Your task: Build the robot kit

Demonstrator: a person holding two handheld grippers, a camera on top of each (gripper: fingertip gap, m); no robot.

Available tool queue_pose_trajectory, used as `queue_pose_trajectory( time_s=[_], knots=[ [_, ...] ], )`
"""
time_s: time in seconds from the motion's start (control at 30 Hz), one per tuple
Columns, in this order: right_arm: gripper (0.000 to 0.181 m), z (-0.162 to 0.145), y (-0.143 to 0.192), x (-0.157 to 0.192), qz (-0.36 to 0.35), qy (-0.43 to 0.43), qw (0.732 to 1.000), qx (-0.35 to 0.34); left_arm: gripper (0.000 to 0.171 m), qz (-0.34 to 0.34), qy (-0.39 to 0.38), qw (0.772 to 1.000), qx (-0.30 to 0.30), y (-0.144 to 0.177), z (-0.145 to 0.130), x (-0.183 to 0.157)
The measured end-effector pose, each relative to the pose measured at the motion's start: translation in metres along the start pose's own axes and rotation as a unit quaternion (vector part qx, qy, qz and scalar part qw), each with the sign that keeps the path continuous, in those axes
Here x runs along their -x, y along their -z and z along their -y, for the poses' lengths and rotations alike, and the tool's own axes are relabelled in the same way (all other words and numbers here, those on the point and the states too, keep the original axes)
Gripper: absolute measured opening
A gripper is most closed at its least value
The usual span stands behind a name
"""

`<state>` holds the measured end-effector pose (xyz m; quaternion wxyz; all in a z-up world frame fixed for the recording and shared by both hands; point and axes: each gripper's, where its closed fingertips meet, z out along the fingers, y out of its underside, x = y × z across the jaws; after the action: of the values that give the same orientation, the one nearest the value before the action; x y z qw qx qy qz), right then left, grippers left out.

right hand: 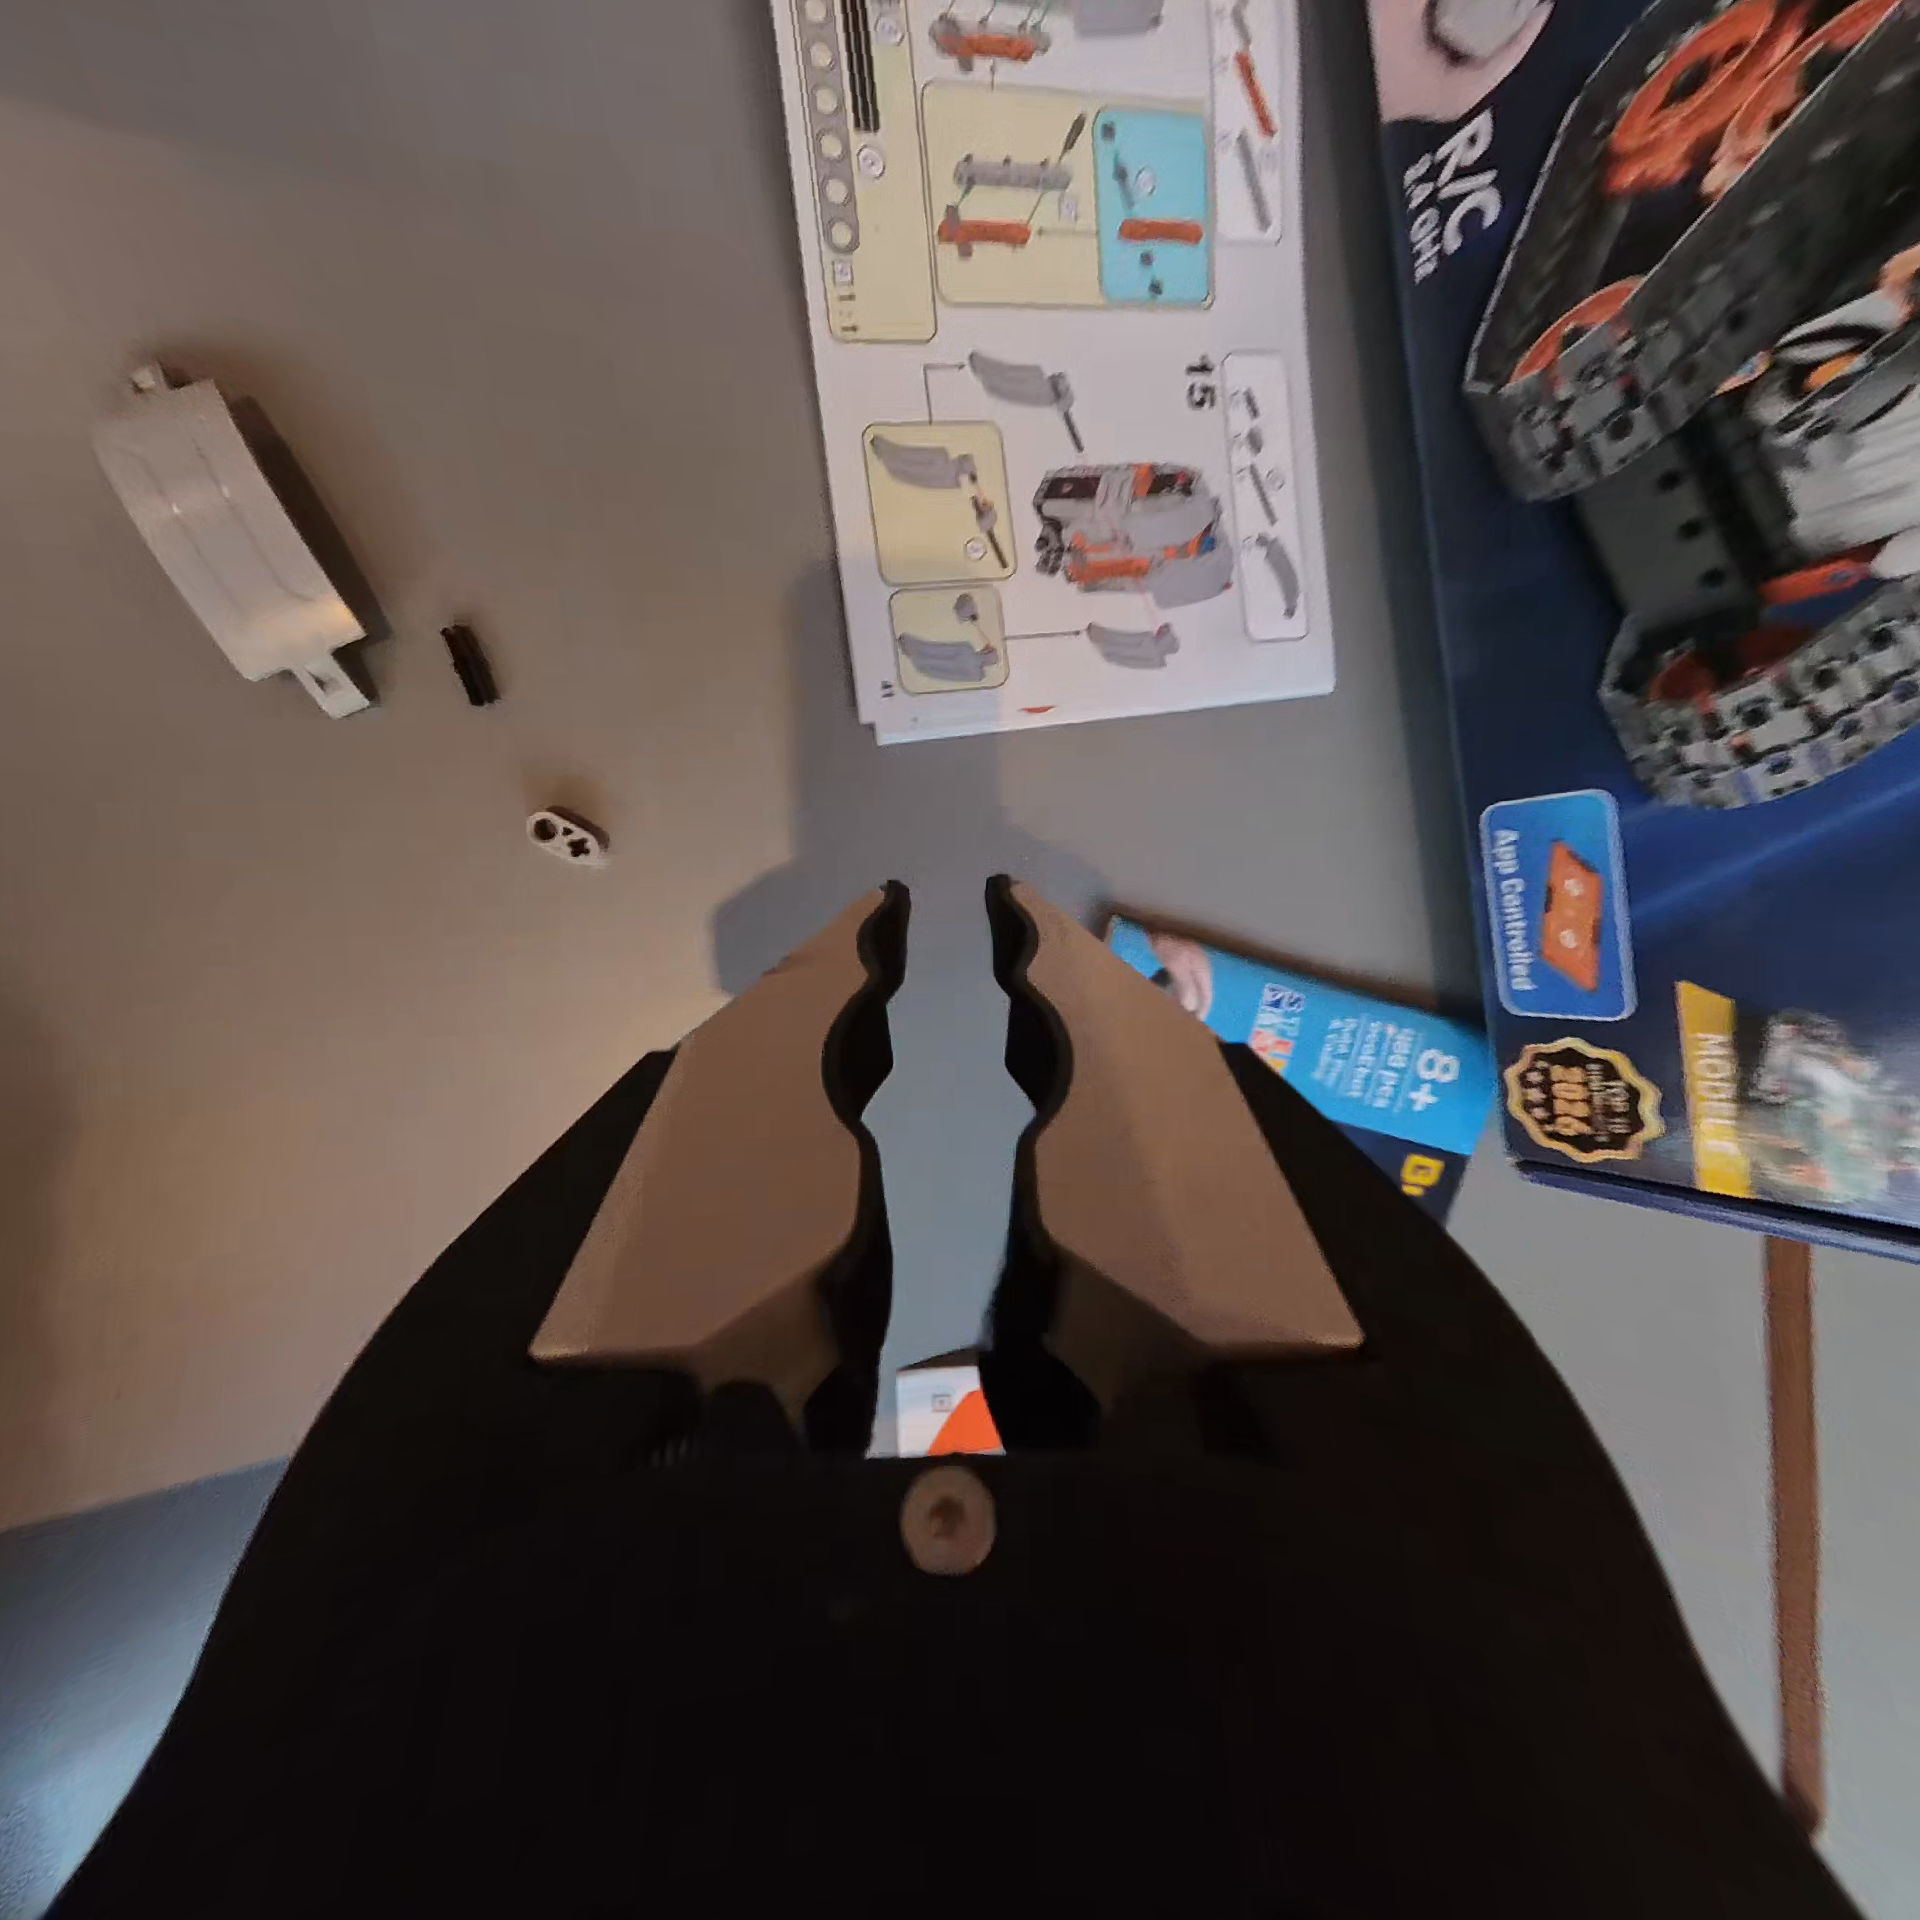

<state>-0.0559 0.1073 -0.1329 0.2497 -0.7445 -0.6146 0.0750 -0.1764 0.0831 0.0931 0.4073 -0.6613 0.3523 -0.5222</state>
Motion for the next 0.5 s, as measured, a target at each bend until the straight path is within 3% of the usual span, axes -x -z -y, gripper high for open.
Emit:
queue_pose_trajectory(
  time_s=[0.2, 0.5],
  knots=[
    [0.015, -0.013, -0.006, 0.027, 0.061, -0.042, 0.997, -0.01, 0.009, 0.005, 0.009, 1.0, -0.007, 0.006, 0.001, 0.005],
    [0.021, 0.005, -0.003, 0.053, 0.131, -0.048, 0.986, -0.087, 0.009, 0.001, 0.006, 1.0, -0.012, 0.009, 0.003, 0.0]
  ],
)
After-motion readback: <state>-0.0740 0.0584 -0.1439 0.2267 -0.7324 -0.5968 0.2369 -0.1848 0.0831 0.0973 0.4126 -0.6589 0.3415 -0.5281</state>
